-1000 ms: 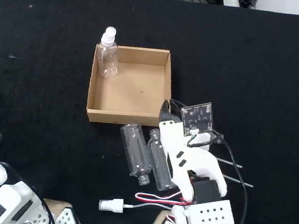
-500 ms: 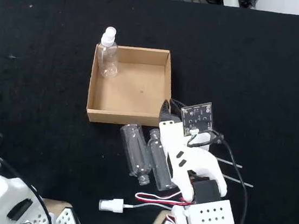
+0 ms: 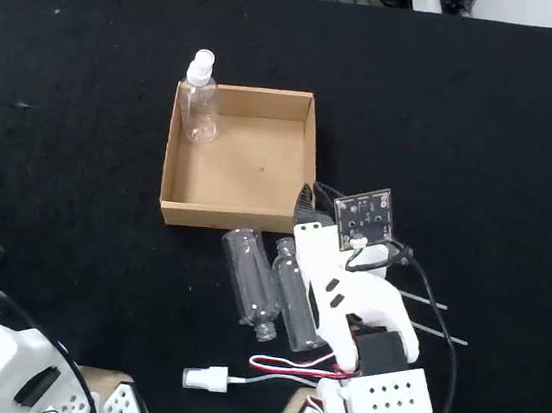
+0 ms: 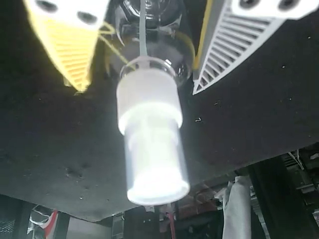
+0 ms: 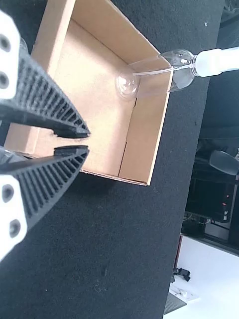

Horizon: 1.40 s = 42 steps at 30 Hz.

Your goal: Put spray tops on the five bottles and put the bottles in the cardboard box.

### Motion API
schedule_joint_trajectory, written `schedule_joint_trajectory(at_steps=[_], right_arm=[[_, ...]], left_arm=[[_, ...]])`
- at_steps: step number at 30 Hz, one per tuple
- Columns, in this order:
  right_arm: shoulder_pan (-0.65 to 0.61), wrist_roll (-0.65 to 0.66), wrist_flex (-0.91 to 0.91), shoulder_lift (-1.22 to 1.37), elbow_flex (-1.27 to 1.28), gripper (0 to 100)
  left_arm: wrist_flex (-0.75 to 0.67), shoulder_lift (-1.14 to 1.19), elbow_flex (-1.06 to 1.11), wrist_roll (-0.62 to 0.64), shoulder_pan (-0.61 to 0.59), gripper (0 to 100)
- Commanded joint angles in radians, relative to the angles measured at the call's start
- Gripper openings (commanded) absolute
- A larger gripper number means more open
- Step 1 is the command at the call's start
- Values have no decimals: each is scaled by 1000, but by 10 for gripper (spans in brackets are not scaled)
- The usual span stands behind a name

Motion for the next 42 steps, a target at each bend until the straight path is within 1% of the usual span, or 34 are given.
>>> schedule_joint_trajectory(at_steps=[1,2,4,5,8,11,13,16,21,23,27,29,31,34,37,40,42], right_arm=[[8,8,-28,-19,-12,18],[8,8,-28,-19,-12,18],[8,8,-28,-19,-12,18],[8,8,-28,-19,-12,18],[8,8,-28,-19,-12,18],[8,8,-28,-19,-12,18],[8,8,-28,-19,-12,18],[8,8,-28,-19,-12,18],[9,8,-29,-19,-12,18],[9,8,-29,-19,-12,18],[14,8,-55,-19,-4,18],[15,8,-61,-18,-4,18],[12,8,-60,-16,-2,18],[9,8,-60,-12,4,18],[9,8,-63,-19,10,18],[9,8,-63,-19,10,18],[8,8,-63,-19,12,18]], left_arm=[[3,-55,-36,-5,-4,70],[2,-55,-36,-5,-4,17],[2,-55,-27,2,-4,65],[-2,-57,-15,2,-2,70],[-5,-58,13,2,15,23],[-5,-71,19,2,31,30],[2,-121,22,3,59,28],[6,-245,65,3,134,28],[15,-517,180,3,335,28],[112,-623,189,3,417,28],[485,-825,108,6,562,29],[664,-922,62,52,636,29],[767,-999,31,114,700,29],[786,-1083,39,140,809,29],[786,-1099,54,140,931,29],[783,-1077,39,153,1013,29],[763,-1053,21,173,1043,29]])
